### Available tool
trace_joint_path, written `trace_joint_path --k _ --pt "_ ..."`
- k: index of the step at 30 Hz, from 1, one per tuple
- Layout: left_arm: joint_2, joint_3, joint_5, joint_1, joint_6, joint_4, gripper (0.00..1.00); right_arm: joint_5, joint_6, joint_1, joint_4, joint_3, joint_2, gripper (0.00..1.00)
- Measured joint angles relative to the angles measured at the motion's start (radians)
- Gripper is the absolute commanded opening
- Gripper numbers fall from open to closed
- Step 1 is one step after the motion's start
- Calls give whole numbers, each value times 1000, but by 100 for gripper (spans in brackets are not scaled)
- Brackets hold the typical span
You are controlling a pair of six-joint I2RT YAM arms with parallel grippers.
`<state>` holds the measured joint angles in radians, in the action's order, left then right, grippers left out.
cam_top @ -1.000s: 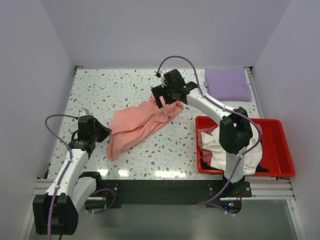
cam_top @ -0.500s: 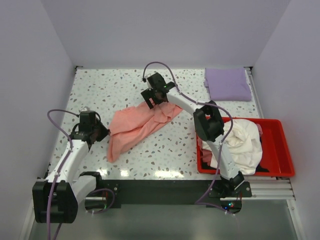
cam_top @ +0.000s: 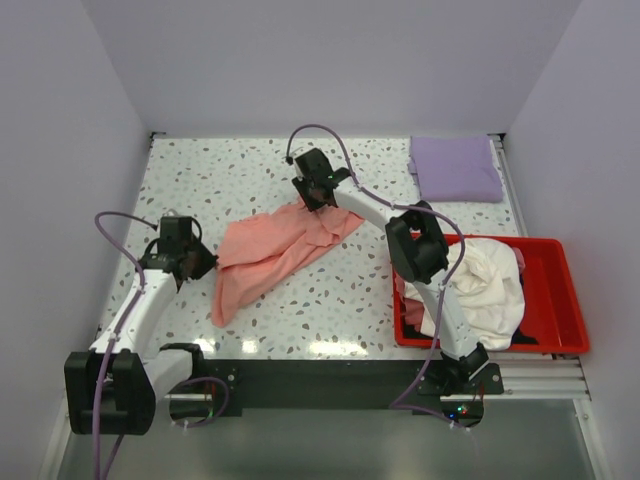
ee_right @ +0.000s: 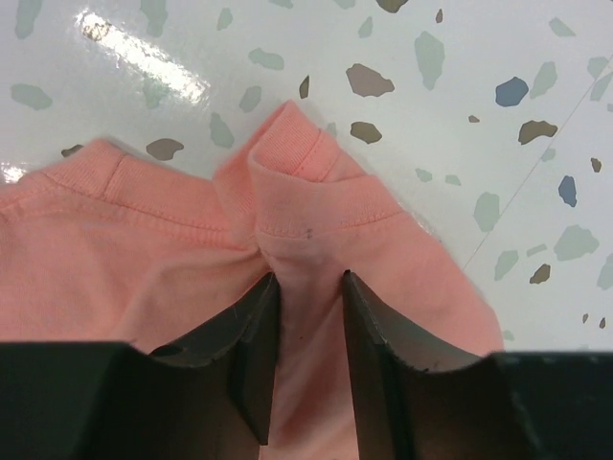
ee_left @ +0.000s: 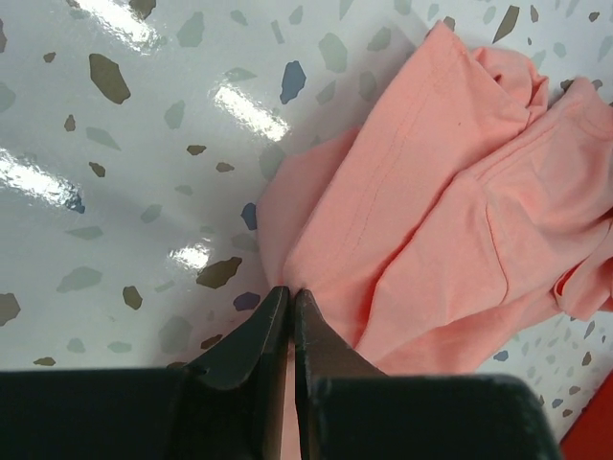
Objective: Fold and stack the t-shirts
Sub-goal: Flatten the tshirt out
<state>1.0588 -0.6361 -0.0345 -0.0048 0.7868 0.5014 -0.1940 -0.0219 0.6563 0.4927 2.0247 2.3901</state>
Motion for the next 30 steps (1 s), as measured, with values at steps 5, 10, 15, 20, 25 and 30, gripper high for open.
trace_joint_path --k 5,10,15,20,25,30 --pt "19 -13 -1 0 -7 6 15 5 0 0 -15 0 0 21" --pt "37 -17 -2 0 -16 9 0 6 -5 0 -23 -7 0 7" --pt "35 -17 11 0 -22 -12 0 5 -5 0 -50 -61 -21 2" --pt "-24 -34 26 0 -21 -28 0 2 -6 0 -69 -152 -129 0" --pt "-118 -134 4 0 -21 -22 0 1 -8 0 -95 -254 -343 0" --pt "-219 -284 -46 0 -21 0 0 1 -20 0 -117 -354 -614 0"
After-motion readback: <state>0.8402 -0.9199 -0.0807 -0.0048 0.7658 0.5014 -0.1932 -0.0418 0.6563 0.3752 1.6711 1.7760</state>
